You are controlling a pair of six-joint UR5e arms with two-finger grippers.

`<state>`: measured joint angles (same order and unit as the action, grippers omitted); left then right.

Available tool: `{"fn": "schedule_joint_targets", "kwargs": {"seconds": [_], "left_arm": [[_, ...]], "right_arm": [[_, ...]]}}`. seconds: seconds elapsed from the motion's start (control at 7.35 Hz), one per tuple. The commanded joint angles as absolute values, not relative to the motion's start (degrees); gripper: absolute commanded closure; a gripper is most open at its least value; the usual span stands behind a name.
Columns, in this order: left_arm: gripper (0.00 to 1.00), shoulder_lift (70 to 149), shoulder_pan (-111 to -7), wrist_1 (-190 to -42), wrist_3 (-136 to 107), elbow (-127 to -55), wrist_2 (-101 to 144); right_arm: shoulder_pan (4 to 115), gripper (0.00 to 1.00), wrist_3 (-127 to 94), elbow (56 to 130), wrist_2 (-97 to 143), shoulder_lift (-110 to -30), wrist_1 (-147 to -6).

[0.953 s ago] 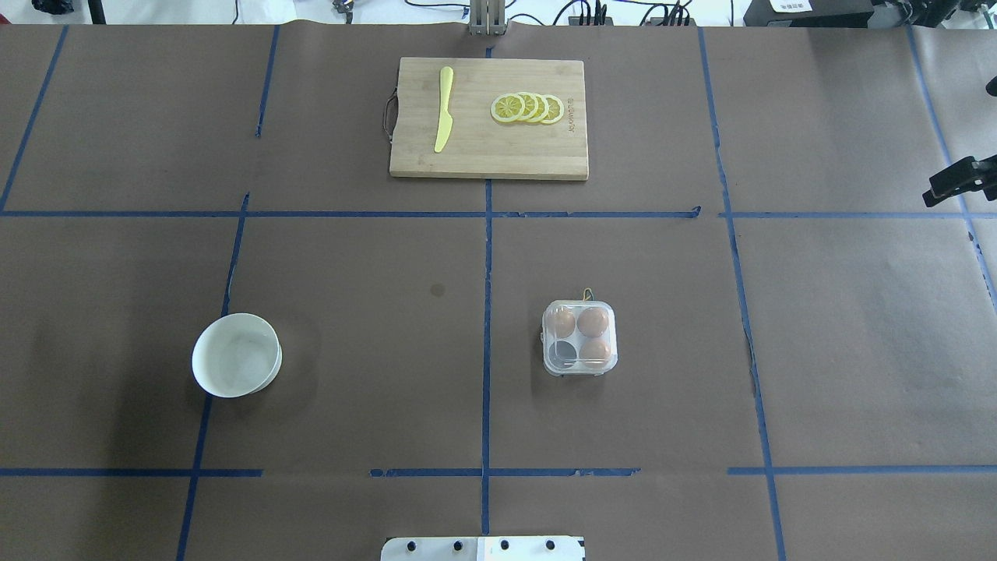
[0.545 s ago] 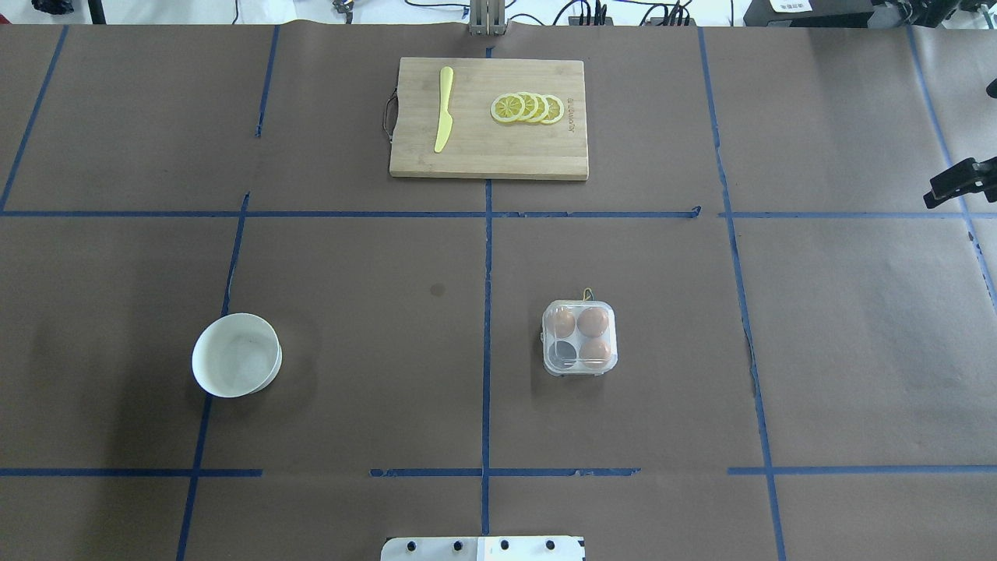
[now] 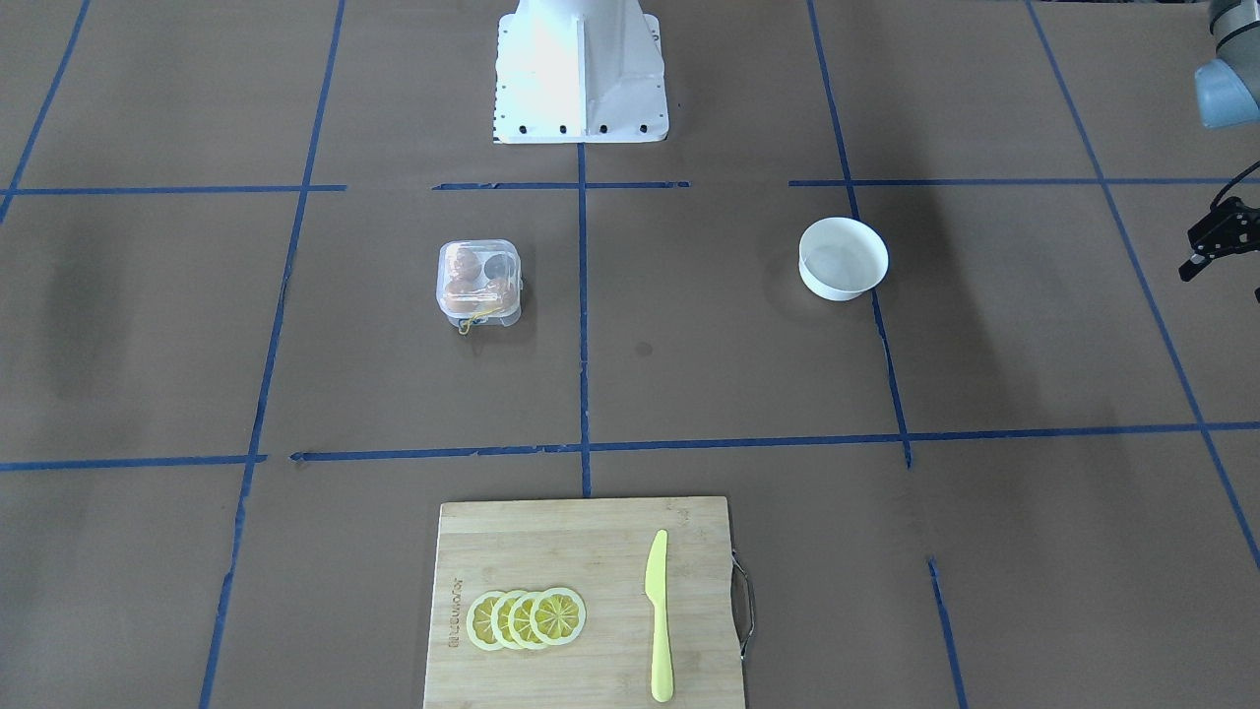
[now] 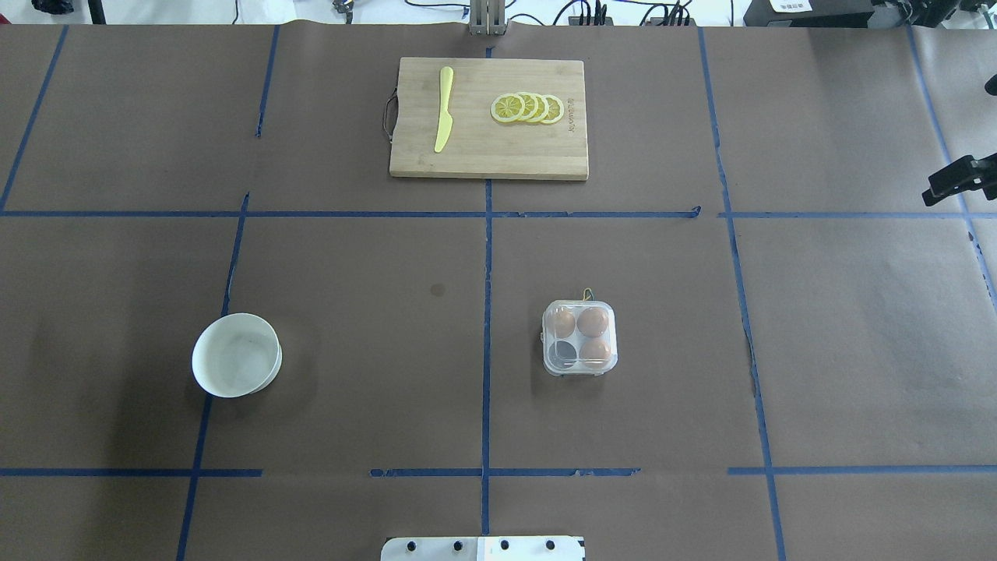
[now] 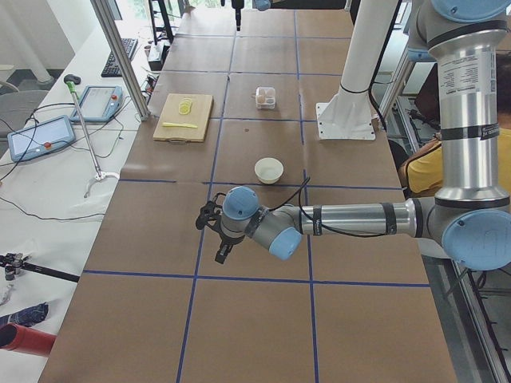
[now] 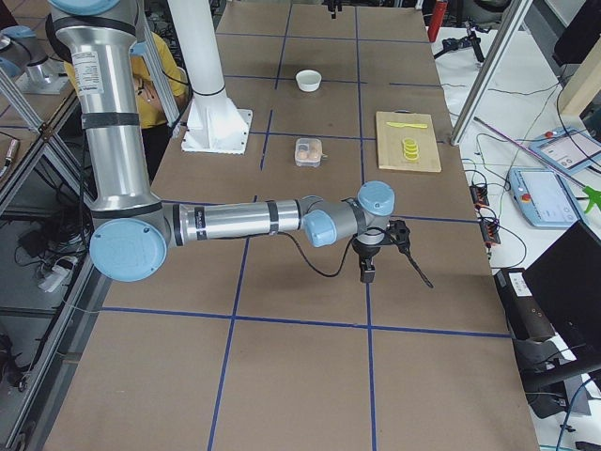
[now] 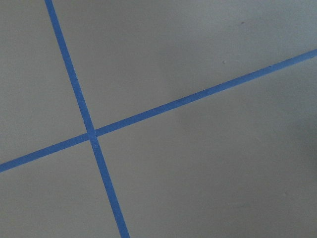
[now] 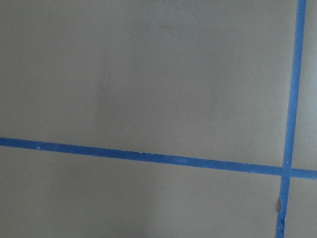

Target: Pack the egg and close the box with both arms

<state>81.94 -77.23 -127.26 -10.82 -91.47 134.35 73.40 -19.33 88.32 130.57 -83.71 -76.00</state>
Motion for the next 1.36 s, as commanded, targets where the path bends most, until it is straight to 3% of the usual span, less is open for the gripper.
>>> {"fn": "schedule_joint_targets", "kwargs": {"seconds": [0.0,0.54,1.09,1.23], "left_arm": [[0.05,82.2,-77.2,-124.5,-15.9,-91.4,134.5],[0.05,88.3,-77.1,-113.8,-18.0,-89.0,134.6],[0.05,89.0,-77.5,-112.2,-17.2,-88.2,138.8],[0.00,89.1,-77.4,-112.2,-17.1,-88.3,138.6]], "right_arm": [[73.6,0.00,-19.3,88.5,130.7,-84.2,-77.7],[74.4,0.00,-19.2,97.2,131.3,-90.2,-84.3],[75.4,0.00,-19.1,99.1,133.0,-93.9,-84.3],[75.5,0.00,-19.1,99.6,133.0,-94.5,-84.2]]}}
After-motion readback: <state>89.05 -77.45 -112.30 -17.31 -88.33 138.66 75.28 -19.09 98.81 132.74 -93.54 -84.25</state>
